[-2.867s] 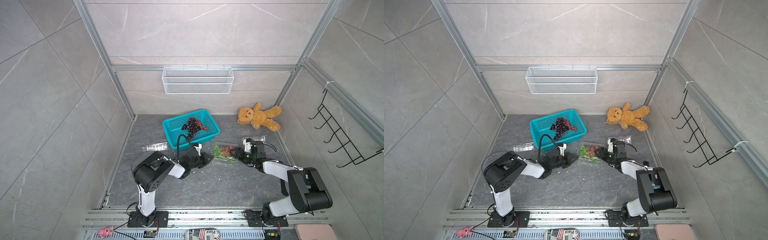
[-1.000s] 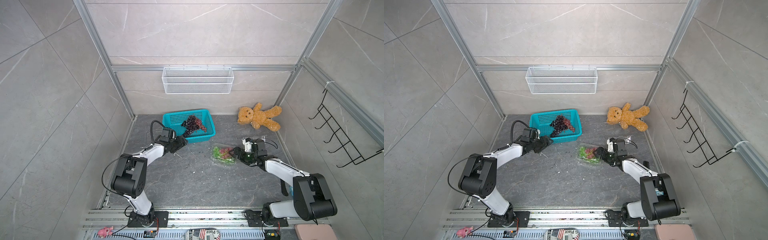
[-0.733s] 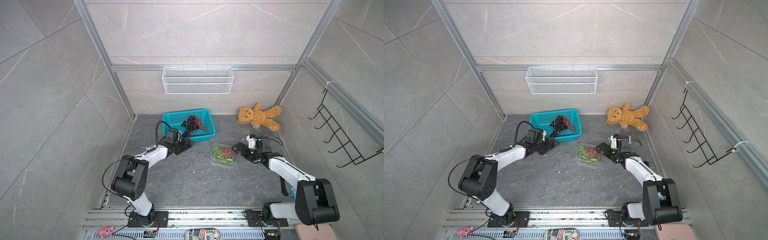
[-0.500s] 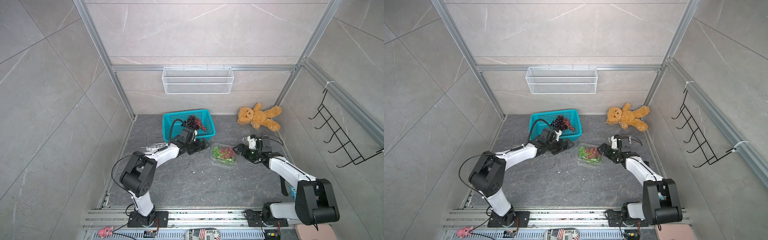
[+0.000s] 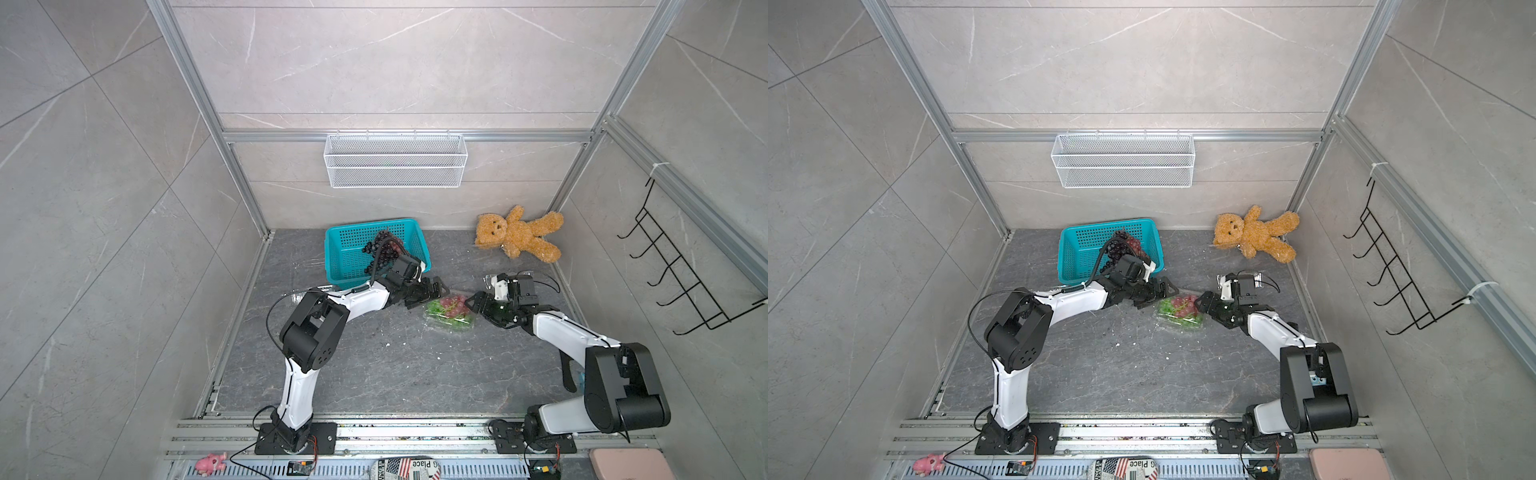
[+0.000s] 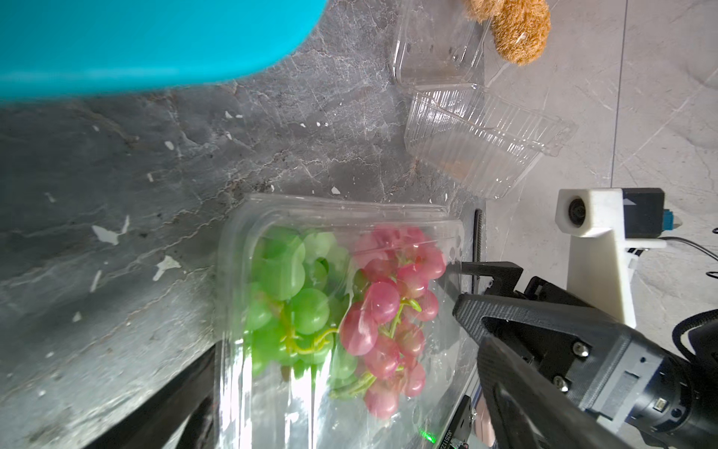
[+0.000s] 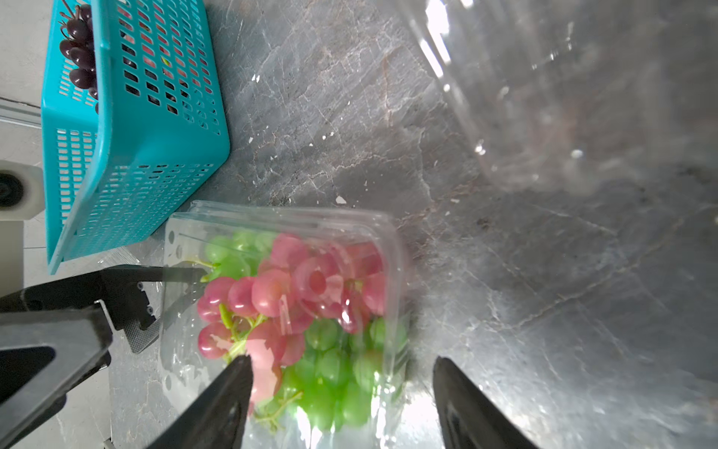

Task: Pack grapes into containers
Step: Move the packing box to the center of the board.

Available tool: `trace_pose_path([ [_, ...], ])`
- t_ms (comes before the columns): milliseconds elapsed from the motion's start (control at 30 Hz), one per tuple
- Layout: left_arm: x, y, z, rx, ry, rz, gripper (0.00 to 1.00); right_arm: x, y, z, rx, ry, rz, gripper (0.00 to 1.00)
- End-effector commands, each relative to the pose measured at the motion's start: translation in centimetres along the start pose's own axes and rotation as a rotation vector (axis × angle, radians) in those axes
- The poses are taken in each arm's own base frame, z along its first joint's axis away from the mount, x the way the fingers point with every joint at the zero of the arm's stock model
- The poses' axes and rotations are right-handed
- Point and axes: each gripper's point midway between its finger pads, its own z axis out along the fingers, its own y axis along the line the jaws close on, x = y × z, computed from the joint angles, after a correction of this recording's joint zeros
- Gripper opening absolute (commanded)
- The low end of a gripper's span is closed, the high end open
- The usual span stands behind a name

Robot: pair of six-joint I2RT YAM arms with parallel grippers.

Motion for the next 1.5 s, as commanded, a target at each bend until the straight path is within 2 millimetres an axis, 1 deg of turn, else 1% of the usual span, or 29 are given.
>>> trace_pose_path([
  [0,-0.1,-2.6,0.7,0.064,0.011,0.017,0.99,0.1,-0.3,0.3,-0.004,-0.002,0.007,0.73],
  [100,-0.2,-3.5,1.4,0.077,0.016,0.024,0.99,-0.5,-0.4,0.6,0.006,-0.008,0.016,0.67],
  [200,-0.7,-3.9,1.9,0.081,0.013,0.025,0.99,-1.5,-0.4,1.3,0.019,-0.013,0.022,0.65],
  [300,-1.6,-4.4,1.9,0.066,0.004,0.046,0.99,-2.6,-0.6,2.2,0.035,-0.010,0.024,0.64],
  [400,-2.0,-4.2,1.3,0.030,-0.001,0.060,0.99,-3.3,-0.3,2.5,0.031,-0.013,0.027,0.64],
  [467,-2.0,-3.6,0.7,0.004,0.000,0.066,0.99,-3.6,0.0,2.2,0.029,-0.016,0.020,0.68],
  [567,-1.8,-2.4,-0.3,-0.042,0.010,0.070,0.99,-3.7,0.2,1.5,0.043,-0.021,0.003,0.78],
  [600,-1.7,-2.3,-0.6,-0.048,0.010,0.072,0.99,-3.7,0.2,1.2,0.046,-0.022,-0.001,0.81],
  [667,-1.5,-1.9,-1.5,-0.064,0.007,0.081,0.99,-3.3,0.5,0.4,0.043,-0.023,-0.007,0.88],
  [733,-1.3,-1.9,-2.2,-0.073,0.005,0.091,0.99,-2.8,0.9,-0.5,0.029,-0.026,-0.011,0.92],
  [867,-0.8,-2.4,-3.9,-0.066,-0.020,0.096,0.99,-1.4,1.4,-2.4,0.009,-0.031,-0.026,0.99],
  [967,-0.3,-2.7,-5.1,-0.051,-0.036,0.102,0.99,0.4,1.8,-3.5,-0.010,-0.019,-0.043,0.99],
  [1033,0.1,-2.7,-5.7,-0.041,-0.047,0.098,0.99,1.6,1.8,-3.9,-0.013,-0.007,-0.050,0.99],
  [1133,0.4,-3.1,-6.8,0.002,-0.075,0.088,0.99,3.7,2.3,-3.7,-0.030,0.033,-0.060,0.99],
  [1233,0.6,-3.4,-7.8,0.042,-0.100,0.070,0.99,5.1,2.7,-3.1,-0.045,0.054,-0.058,0.99],
  [1367,0.5,-3.3,-8.7,0.069,-0.119,0.055,0.99,6.1,2.9,-1.6,-0.050,0.076,-0.036,1.00],
  [1467,0.4,-2.9,-9.0,0.074,-0.133,0.037,0.99,6.4,3.9,0.1,-0.089,0.089,-0.016,0.99],
])
